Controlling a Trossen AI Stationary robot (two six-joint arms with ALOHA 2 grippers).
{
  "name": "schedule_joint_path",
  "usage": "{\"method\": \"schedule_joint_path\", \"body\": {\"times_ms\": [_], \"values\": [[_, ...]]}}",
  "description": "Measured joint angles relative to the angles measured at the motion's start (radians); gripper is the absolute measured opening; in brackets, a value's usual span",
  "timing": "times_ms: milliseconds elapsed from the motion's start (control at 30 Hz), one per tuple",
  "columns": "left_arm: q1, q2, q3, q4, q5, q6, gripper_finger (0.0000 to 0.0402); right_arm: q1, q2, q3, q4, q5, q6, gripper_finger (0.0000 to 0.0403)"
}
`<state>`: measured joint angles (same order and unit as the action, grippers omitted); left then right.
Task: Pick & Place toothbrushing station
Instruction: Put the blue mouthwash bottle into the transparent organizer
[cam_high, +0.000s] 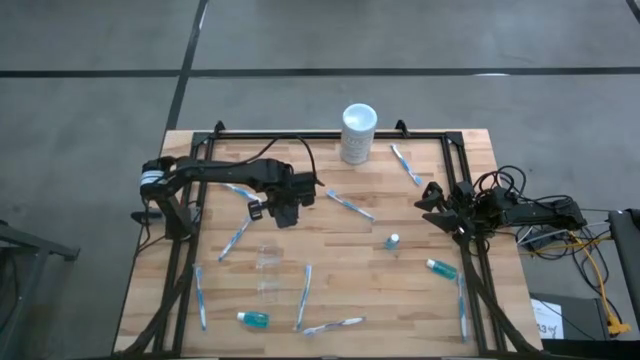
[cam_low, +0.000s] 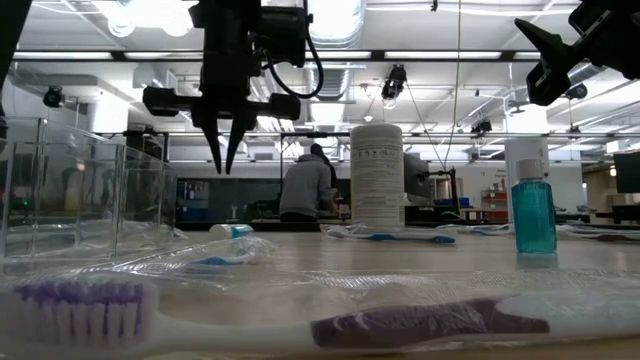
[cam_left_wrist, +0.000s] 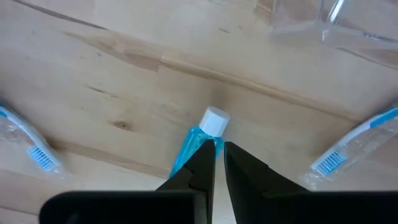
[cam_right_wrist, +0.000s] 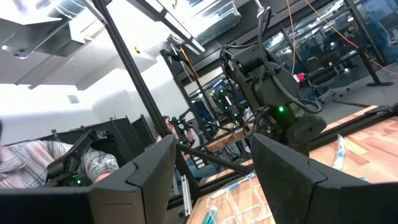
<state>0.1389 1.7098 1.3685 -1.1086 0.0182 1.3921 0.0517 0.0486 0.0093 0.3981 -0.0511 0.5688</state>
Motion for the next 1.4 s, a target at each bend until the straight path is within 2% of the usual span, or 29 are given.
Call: {"method": "schedule_joint_path", "body": {"times_ms": [367, 700, 1400], "values": [[0.001, 0.001, 0.0, 0.059, -0.013, -0.137, 0.0039, 0.0, 0.0, 0.0, 0.0, 0.0, 0.0, 0.0206], [0.004, 0.001, 0.0, 0.056, 0.034, 0.124, 0.0039, 0.0, 0.0, 0.0, 0.0, 0.0, 0.0, 0.0206], [0.024, 0.001, -0.068, 0.043, 0.08, 0.179, 0.0039, 0.0, 0.0, 0.0, 0.0, 0.0, 0.0, 0.0206]]}}
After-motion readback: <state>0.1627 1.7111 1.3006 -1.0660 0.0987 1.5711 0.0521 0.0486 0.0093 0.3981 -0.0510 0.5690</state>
